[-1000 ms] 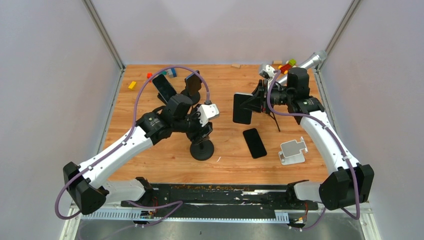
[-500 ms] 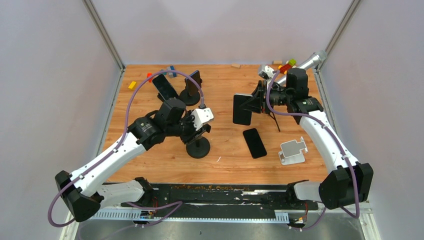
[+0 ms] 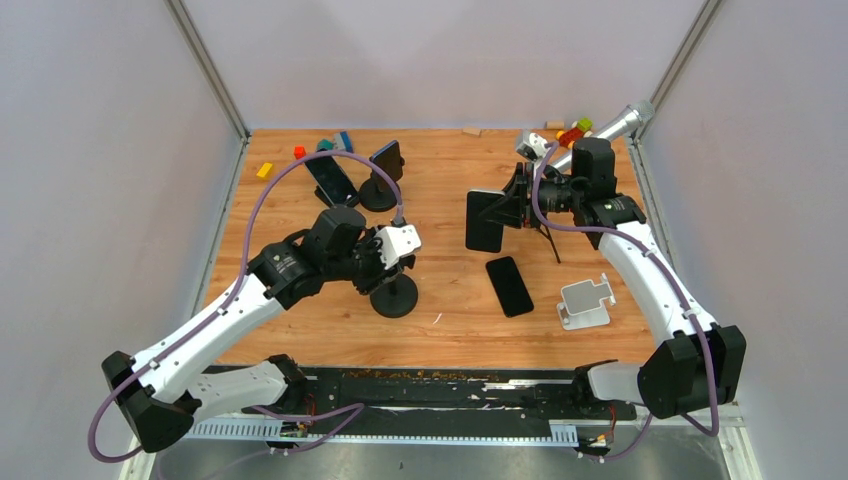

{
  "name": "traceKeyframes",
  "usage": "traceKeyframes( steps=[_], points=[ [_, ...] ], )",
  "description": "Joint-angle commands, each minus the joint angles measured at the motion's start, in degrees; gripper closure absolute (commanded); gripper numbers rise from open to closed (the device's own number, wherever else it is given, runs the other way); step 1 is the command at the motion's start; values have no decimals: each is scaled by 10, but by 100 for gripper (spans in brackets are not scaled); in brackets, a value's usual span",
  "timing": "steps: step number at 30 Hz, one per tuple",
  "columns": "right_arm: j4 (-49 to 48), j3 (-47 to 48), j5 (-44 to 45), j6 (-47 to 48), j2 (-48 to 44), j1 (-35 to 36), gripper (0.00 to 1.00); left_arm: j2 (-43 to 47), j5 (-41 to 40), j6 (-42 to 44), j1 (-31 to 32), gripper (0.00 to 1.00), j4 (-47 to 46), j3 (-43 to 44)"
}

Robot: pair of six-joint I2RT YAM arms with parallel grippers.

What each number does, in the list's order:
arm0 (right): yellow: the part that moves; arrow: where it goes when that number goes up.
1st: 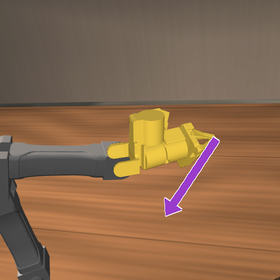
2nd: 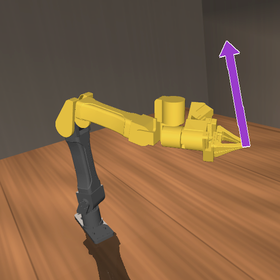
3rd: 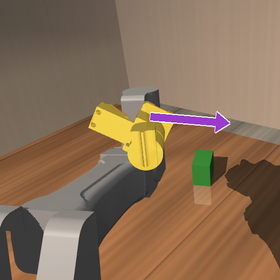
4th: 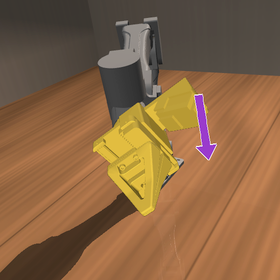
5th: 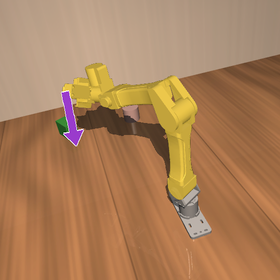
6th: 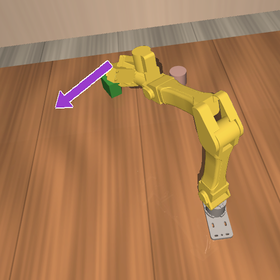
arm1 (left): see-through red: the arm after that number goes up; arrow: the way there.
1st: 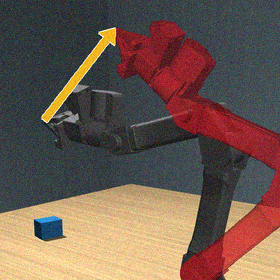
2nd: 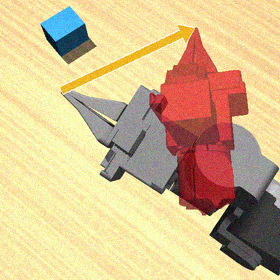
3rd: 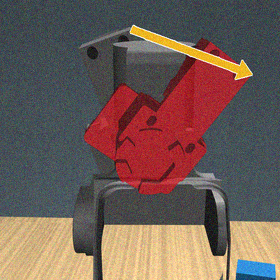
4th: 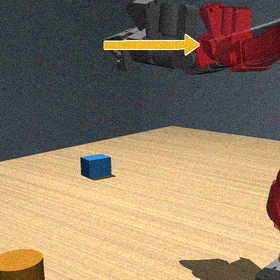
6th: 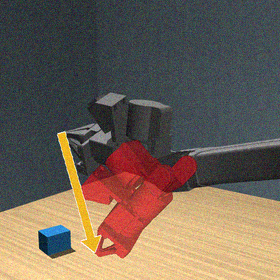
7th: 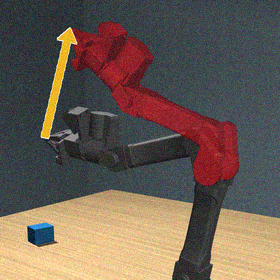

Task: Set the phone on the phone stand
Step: Install the phone on the phone stand.

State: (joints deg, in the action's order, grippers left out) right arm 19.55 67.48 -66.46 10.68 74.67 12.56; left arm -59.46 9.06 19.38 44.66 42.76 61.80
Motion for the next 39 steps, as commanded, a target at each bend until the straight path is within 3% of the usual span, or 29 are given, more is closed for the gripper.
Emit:
traceKeyframes(
  steps=[1,16,21,25,39],
  points=[
    [-23,7,-25,11,-5,-1,100,5,-36,22,0,47,41,-16],
    [-23,6,-28,14,-1,2,100,7,-31,16,0,51,32,-12],
    [-23,8,-29,14,0,3,100,8,-17,13,0,40,37,0],
    [-23,8,-27,13,1,4,100,2,0,9,0,38,42,19],
    [-23,6,-29,15,0,4,100,-21,19,-1,0,50,41,32]
  ],
)
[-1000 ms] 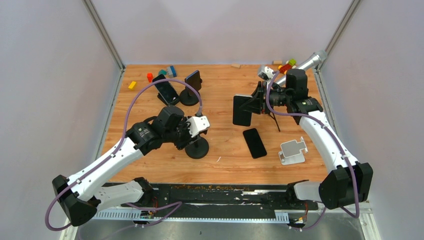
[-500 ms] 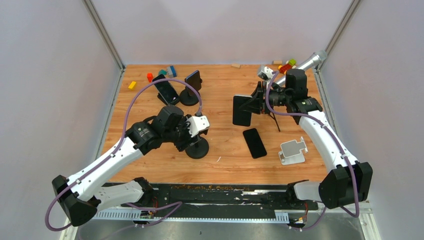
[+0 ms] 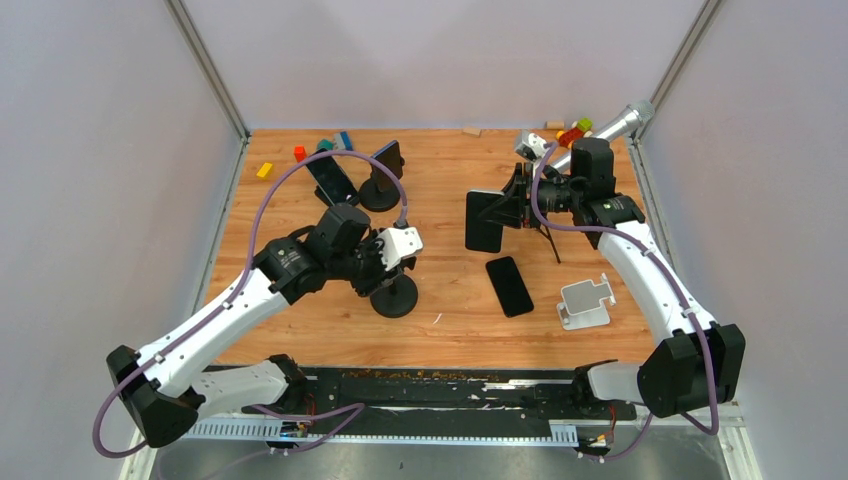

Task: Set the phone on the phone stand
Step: Install the phone on the phone stand.

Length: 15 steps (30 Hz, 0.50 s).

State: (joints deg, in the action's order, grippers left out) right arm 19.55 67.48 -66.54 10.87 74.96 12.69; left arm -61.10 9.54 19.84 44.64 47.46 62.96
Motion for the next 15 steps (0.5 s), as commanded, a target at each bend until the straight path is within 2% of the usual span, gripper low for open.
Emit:
traceKeyframes(
  steps=[1,15],
  points=[
    [-23,7,-28,12,-2,3,100,-8,14,-7,0,52,-7,22],
    [-23,12,-32,11,5,5,100,-11,14,-1,0,99,-30,18]
  ],
)
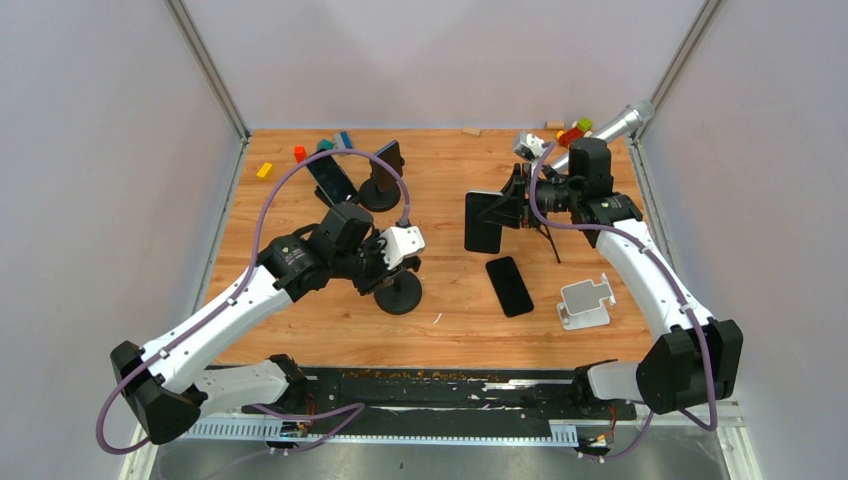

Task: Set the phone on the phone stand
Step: Install the phone on the phone stand.

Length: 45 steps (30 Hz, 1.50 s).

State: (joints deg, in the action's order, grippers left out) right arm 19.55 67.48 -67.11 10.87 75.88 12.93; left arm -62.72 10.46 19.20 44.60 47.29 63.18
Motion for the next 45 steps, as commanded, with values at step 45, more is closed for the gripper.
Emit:
traceKeyframes(
  steps=[45],
  points=[
    [-30,9,-49,3,-26,8,100,-56,213,19,-72,79,-294,-35]
  ],
)
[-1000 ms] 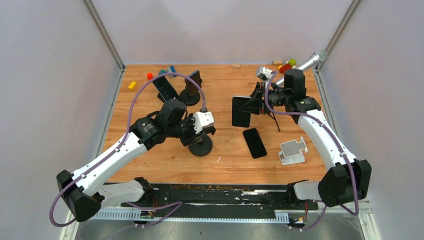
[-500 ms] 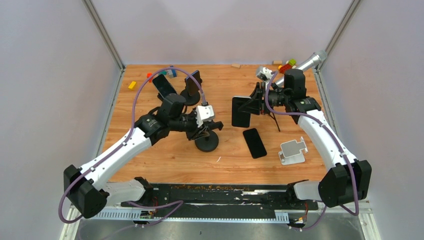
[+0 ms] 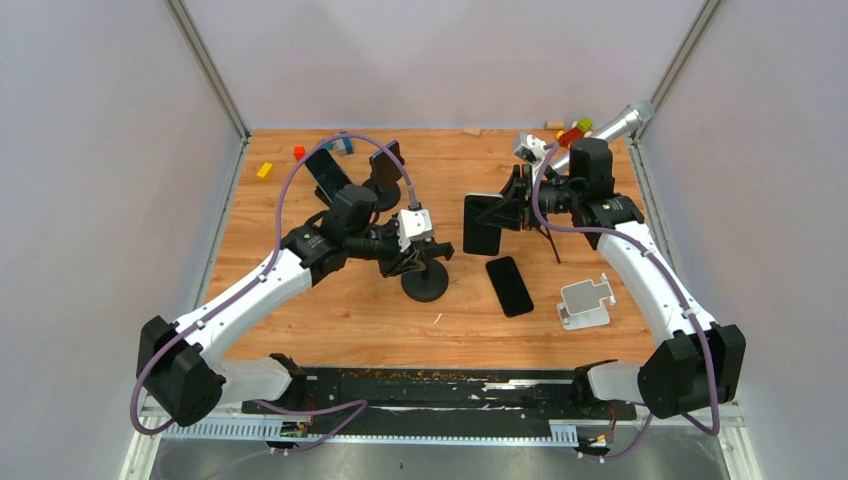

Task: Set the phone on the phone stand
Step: Install the phone on the phone stand.

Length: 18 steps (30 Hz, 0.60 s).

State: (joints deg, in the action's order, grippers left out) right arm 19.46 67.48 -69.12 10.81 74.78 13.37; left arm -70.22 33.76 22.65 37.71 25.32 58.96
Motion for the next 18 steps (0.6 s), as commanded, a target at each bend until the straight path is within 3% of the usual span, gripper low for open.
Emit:
traceKeyframes(
  steps=[1,6,8,18],
  points=[
    [-29,9,-28,4,-14,3,100,18,-33,-20,-3,71,-74,8],
    [-29,8,-24,4,-13,4,100,29,-83,-67,0,48,-84,0],
    [-29,8,-23,4,-10,4,100,35,-105,-83,5,44,-85,0],
    [-29,10,-24,3,-9,5,100,44,-203,-108,23,41,-58,3]
  ],
)
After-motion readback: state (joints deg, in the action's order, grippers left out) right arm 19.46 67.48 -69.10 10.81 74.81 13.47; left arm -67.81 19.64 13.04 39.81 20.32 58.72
